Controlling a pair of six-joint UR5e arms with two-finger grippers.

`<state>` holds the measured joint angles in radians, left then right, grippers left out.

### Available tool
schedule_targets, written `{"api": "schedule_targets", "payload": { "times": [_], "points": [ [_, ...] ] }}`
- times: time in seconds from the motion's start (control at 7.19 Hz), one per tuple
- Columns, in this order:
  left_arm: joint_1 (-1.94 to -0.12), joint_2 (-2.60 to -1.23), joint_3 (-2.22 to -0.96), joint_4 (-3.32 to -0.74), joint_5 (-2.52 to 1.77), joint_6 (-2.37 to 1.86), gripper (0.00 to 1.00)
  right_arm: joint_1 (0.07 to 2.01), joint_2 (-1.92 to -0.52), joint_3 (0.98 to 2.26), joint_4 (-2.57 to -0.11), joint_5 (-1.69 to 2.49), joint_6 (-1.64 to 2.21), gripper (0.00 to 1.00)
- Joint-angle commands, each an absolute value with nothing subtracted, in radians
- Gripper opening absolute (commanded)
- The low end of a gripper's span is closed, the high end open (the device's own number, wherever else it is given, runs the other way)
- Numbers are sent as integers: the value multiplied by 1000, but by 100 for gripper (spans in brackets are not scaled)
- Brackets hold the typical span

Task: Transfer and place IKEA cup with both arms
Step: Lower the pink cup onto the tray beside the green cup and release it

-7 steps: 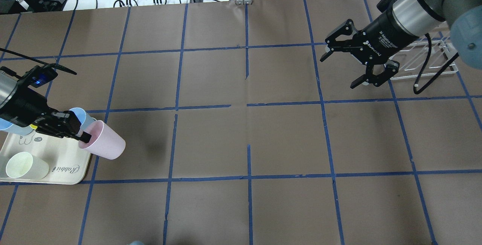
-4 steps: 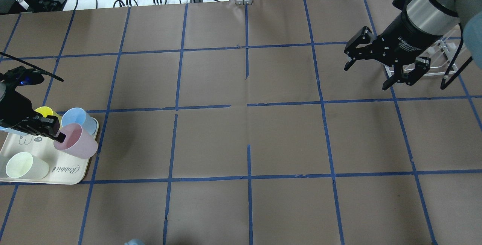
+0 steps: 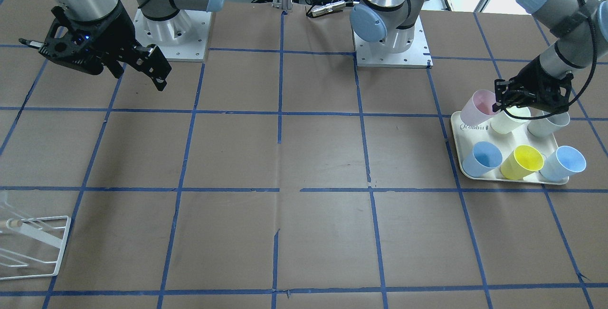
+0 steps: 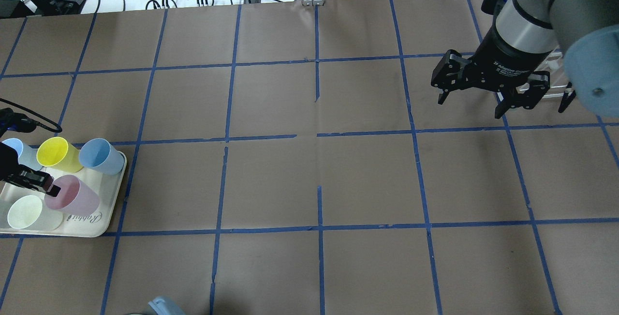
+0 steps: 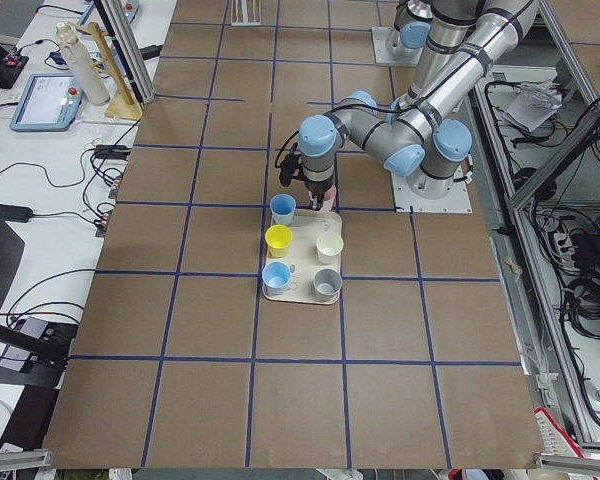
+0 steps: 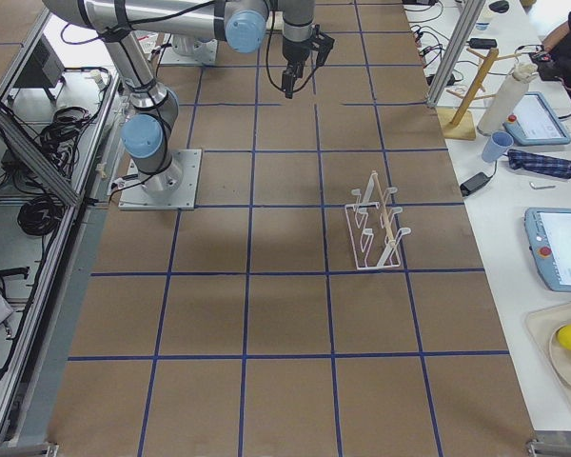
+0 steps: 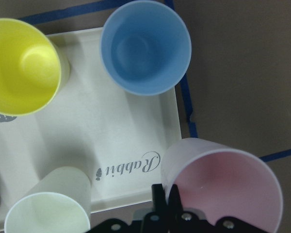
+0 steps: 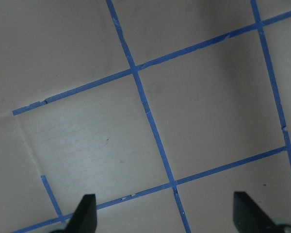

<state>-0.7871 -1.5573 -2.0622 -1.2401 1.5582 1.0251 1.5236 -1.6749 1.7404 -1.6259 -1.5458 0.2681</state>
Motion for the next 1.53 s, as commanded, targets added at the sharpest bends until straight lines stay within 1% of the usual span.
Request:
{"api": "schedule_targets", "payload": {
  "times": [0.0,0.42,0.56,0.7,0.97,1.39],
  "points": [
    [-756,-1584,-2075,-1206,1557,1097,0,1540,-1683,1746,-1647,-1552,246,98],
    [-733,-1609,-2095,-1170,1557,1120,0,1563,-1712,1758,-1647,-1542,192,98],
    [-733,-1611,-2100,-1170,1557,1120,0,1587,-1723,1761,-1647,-1543,192,100],
    [-733,-1614,-2100,-1167,1555,1118,0,1591,-1764,1766,-1629,-1543,187,100],
    [-733,-1623,-2106,-1161,1552,1117,0,1588,-1772,1770,-1628,-1546,89,100],
    [-735,-1629,-2111,-1154,1552,1114,0,1586,-1786,1775,-1590,-1559,101,100]
  ]
}}
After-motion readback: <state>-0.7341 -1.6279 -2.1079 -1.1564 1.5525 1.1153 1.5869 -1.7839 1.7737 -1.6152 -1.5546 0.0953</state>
